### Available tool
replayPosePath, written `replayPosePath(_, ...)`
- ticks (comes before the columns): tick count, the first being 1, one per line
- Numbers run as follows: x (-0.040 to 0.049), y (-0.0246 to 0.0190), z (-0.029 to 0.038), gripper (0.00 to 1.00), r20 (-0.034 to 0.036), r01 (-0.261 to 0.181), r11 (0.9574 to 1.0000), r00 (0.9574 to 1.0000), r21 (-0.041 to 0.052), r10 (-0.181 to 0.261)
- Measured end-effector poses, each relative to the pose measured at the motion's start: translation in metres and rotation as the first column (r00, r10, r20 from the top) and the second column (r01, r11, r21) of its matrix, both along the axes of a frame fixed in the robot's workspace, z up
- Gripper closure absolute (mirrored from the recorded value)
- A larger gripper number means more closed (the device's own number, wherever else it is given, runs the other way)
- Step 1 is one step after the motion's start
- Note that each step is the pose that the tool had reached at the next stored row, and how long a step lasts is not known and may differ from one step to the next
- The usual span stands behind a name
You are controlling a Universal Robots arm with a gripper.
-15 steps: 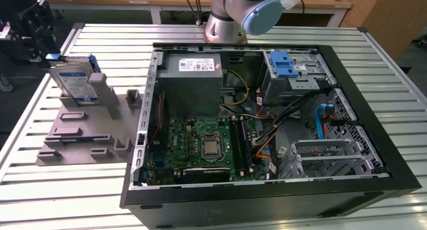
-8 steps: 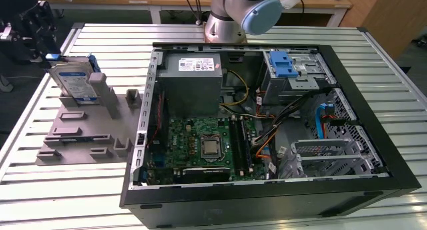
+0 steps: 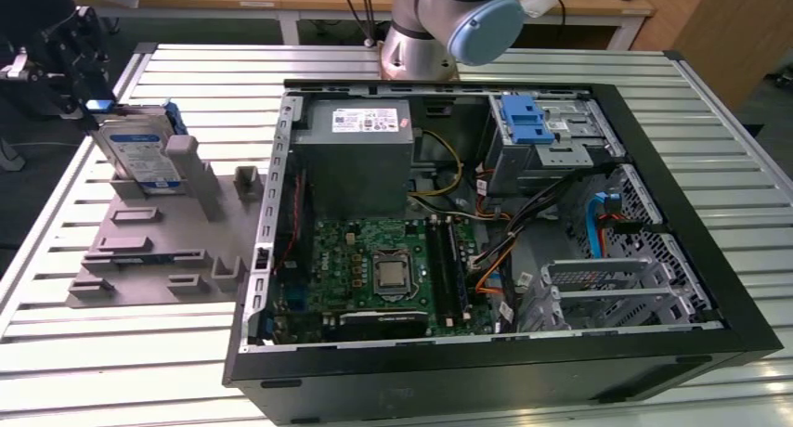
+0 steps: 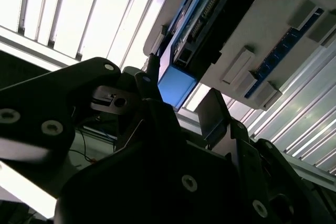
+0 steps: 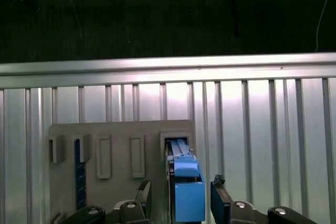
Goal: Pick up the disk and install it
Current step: 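Pick up the disk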
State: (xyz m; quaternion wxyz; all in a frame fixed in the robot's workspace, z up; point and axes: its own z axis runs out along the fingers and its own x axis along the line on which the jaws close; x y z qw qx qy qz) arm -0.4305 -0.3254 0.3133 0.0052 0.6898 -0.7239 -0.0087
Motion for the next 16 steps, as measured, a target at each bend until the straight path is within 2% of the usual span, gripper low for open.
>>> replayPosePath(5,0.0,0.0002,-0.0065,0.44,0.0001,0.0,1.0,1.0,0.0,0.0)
replayPosePath(7,0.0,0.0002,-0.0069,0.45,-0.0003,0.0,1.0,1.0,-0.0001,0.0)
replayPosePath(8,0.0,0.0002,-0.007,0.52,-0.0003,0.0,1.0,1.0,-0.0002,0.0)
replayPosePath(16,0.0,0.0002,-0.0079,0.51,0.0003,0.0,1.0,1.0,0.0001,0.0)
